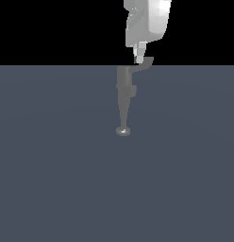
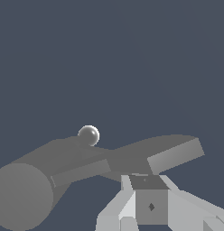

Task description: Turn on the faucet by rotating a designated handle.

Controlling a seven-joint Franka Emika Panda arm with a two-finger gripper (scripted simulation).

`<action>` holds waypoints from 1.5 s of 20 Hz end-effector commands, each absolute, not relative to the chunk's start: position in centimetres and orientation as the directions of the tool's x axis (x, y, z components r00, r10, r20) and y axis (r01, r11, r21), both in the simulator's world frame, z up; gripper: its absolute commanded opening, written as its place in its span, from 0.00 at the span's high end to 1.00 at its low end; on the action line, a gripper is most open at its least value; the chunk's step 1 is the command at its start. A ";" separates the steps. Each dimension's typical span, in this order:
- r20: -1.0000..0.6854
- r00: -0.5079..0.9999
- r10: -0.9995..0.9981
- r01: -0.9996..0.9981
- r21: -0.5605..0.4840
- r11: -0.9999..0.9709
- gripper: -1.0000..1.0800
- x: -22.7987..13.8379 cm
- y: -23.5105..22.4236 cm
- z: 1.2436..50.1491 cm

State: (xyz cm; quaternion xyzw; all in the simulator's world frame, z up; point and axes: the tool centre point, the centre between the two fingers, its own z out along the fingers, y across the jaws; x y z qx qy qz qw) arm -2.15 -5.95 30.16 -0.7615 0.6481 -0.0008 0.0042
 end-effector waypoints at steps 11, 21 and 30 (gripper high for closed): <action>-0.003 0.143 -0.990 -0.990 -0.005 -0.143 1.00 0.5 -9.1 30.0; -0.001 0.132 -0.991 -0.991 -0.002 -0.132 1.00 2.5 -11.4 29.9; 0.000 0.122 -0.993 -0.993 0.000 -0.122 1.00 4.3 -13.4 29.8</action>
